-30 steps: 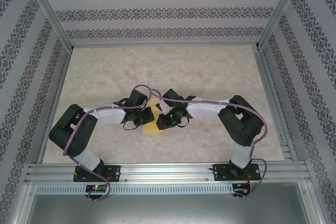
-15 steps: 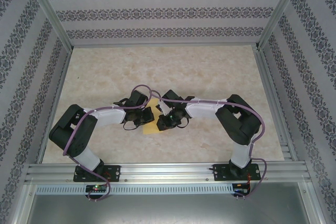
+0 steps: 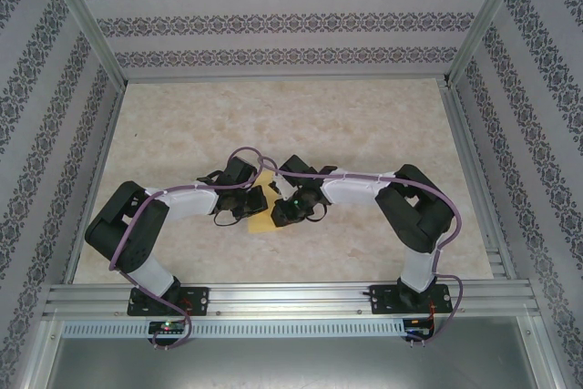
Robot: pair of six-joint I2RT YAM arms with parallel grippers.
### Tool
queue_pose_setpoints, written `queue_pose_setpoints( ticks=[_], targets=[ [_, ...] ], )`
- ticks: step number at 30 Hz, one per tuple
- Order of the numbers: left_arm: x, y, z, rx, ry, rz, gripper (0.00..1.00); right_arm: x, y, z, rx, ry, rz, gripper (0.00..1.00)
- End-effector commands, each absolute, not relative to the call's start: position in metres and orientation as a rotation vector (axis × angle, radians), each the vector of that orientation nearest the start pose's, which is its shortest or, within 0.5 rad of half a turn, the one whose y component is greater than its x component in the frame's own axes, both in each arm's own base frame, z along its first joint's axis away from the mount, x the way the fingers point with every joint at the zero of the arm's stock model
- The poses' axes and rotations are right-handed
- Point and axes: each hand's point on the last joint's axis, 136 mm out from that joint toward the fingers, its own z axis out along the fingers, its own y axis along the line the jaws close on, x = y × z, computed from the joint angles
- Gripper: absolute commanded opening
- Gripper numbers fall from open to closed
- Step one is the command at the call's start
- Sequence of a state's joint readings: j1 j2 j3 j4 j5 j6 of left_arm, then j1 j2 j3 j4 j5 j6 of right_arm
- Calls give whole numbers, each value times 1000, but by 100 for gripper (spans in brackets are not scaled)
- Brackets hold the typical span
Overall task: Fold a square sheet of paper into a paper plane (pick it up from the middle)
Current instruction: Fold the triangle a second time at the center of the table.
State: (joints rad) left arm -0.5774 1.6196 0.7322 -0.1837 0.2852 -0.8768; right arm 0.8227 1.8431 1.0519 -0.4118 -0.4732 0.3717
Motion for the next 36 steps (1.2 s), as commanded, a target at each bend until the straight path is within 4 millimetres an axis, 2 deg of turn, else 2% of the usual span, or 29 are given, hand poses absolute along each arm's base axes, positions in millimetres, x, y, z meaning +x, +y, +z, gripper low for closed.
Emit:
queue_pose_setpoints(
  ticks=[1, 8, 15, 19, 27, 31, 36],
  targets=[
    [250, -211, -5, -375, 2911, -625, 10, 204, 345, 34, -834, 2832, 926, 17],
    [250, -211, -3, -368, 2911, -630, 10, 201, 334, 12, -818, 2889, 849, 16],
    [257, -216, 8, -331, 2880, -652, 10, 198, 323, -3, -788, 2936, 814, 15],
    [264, -223, 21, -302, 2846, -698, 10, 198, 318, -7, -770, 2950, 804, 14],
    [268, -239, 62, -272, 2698, -917, 12, 201, 319, -6, -725, 2951, 822, 13],
    [261, -242, 60, -283, 2698, -966, 11, 202, 320, -6, -715, 2952, 827, 13],
    [252, -249, 46, -289, 2734, -986, 10, 203, 320, -6, -704, 2959, 833, 13]
  ],
)
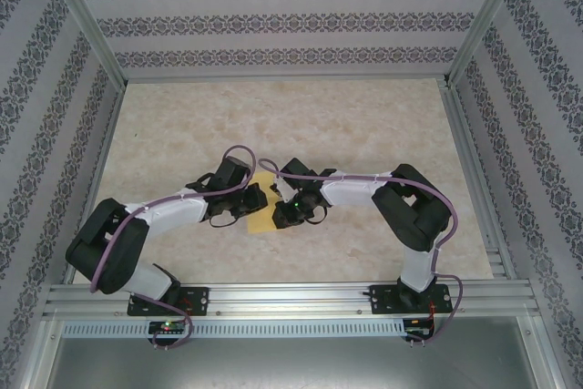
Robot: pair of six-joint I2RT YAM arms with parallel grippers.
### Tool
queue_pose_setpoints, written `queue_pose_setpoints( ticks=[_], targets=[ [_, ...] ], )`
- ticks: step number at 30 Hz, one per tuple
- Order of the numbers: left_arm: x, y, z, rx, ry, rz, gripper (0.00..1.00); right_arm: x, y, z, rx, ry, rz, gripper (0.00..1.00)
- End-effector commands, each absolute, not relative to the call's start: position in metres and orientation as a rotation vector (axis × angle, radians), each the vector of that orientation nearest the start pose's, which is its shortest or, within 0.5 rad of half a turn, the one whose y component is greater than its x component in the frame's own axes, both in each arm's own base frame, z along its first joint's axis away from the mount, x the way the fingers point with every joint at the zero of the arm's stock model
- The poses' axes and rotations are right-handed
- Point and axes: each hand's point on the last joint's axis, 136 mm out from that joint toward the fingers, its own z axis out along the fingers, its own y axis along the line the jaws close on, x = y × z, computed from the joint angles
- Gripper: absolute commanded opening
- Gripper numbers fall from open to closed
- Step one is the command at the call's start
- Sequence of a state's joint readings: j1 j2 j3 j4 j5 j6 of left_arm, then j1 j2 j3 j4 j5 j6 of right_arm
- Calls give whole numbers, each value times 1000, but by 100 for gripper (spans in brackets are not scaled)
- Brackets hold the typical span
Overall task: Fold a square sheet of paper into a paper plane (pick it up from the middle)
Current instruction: Fold the triangle a second time at the center of the table.
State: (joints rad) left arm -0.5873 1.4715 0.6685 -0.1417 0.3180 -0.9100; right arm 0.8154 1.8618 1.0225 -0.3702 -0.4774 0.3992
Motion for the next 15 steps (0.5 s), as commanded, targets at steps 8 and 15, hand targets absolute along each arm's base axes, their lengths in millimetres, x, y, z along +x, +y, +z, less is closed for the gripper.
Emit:
queue_pose_setpoints(
  ticks=[8, 15],
  targets=[
    [249, -265, 33, -290, 2752, -1068, 9, 203, 320, -7, -697, 2967, 832, 12],
    [245, -254, 17, -332, 2793, -969, 9, 201, 315, -12, -690, 2988, 802, 13]
  ],
)
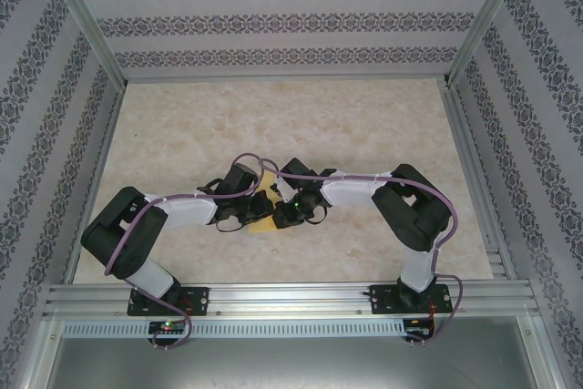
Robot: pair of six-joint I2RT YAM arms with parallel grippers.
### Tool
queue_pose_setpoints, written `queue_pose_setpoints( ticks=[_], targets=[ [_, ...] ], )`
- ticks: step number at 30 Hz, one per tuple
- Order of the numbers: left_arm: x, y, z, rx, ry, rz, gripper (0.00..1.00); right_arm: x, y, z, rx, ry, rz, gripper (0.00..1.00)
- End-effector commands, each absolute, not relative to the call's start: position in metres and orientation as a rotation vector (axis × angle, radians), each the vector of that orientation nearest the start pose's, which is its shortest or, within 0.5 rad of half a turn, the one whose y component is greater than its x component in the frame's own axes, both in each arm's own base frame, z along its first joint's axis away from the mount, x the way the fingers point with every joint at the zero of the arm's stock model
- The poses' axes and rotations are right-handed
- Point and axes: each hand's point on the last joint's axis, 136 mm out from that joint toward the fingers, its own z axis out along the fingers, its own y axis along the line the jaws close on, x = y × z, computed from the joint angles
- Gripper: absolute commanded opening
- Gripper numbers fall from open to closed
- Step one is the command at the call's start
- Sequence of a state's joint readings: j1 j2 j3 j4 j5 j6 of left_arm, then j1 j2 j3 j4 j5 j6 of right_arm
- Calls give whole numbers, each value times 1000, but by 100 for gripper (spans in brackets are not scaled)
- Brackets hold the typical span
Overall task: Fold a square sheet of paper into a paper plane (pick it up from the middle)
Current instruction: Fold the triangle a second time at the center of the table.
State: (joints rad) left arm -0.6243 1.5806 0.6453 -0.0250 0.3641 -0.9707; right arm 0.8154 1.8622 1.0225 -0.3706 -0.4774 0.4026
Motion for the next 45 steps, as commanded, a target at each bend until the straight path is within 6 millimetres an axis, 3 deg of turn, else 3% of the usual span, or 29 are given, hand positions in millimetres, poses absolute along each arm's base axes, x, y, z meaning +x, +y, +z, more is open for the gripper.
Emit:
queue_pose_setpoints(
  ticks=[1, 13, 24, 29, 39, 45],
  targets=[
    [245, -251, 14, -340, 2801, -944, 9, 201, 314, -13, -690, 2992, 793, 13],
    [246, -229, -1, -324, 2827, -809, 10, 192, 297, -28, -691, 3057, 696, 13],
    [267, -214, 0, -242, 2775, -837, 13, 183, 286, -38, -672, 3107, 651, 13],
    [275, -196, -5, -273, 2759, -842, 13, 182, 287, -38, -660, 3108, 672, 13],
    [291, -166, -1, -309, 2681, -843, 12, 183, 290, -35, -643, 3099, 698, 13],
    [303, -156, 15, -312, 2662, -786, 13, 183, 290, -33, -640, 3094, 702, 13]
  ],
)
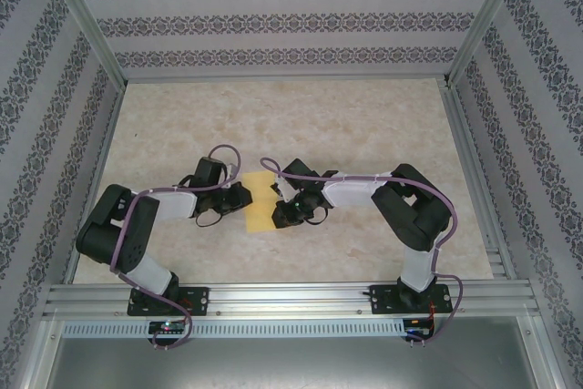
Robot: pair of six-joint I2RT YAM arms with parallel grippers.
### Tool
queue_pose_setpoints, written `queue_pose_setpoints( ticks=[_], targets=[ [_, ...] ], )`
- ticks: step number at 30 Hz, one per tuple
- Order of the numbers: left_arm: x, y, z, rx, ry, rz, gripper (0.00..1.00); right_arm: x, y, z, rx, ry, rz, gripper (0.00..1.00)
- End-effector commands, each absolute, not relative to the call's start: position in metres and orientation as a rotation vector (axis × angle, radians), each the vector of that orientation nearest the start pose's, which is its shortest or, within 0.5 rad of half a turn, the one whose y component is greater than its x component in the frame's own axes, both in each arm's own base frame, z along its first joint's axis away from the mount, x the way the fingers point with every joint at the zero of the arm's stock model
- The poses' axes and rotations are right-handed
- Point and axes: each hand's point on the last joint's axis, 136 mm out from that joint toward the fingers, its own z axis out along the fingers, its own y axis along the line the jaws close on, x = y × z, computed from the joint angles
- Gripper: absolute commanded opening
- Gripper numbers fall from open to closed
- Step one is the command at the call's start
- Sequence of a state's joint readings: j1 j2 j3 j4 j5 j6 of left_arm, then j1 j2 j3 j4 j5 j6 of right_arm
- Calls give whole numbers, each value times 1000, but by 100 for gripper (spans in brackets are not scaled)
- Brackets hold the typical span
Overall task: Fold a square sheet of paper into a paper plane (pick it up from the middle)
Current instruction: Fold the triangle a second time at the center of the table.
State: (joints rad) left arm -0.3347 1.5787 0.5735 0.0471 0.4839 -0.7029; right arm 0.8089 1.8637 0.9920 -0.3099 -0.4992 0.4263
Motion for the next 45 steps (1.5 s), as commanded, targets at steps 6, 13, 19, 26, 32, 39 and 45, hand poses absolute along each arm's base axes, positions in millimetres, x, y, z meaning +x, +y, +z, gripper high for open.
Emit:
queue_pose_setpoints(
  ticks=[6, 13, 19, 26, 32, 39, 45],
  targets=[
    [305, -159, 36, -283, 2638, -806, 13, 186, 296, -26, -638, 3072, 733, 13],
    [290, -185, 77, -248, 2520, -1001, 13, 202, 322, 6, -624, 2963, 881, 13],
    [275, -200, 65, -244, 2537, -1051, 13, 209, 334, 24, -620, 2909, 952, 14],
    [277, -221, 52, -203, 2572, -1077, 12, 226, 352, 74, -575, 2736, 1118, 20],
    [280, -226, 42, -201, 2595, -1055, 11, 243, 348, 69, -531, 2748, 1018, 19],
    [280, -226, 32, -220, 2622, -1034, 11, 248, 351, 57, -529, 2783, 968, 18],
    [278, -224, 23, -234, 2656, -1004, 11, 251, 349, 47, -516, 2809, 917, 16]
  ],
)
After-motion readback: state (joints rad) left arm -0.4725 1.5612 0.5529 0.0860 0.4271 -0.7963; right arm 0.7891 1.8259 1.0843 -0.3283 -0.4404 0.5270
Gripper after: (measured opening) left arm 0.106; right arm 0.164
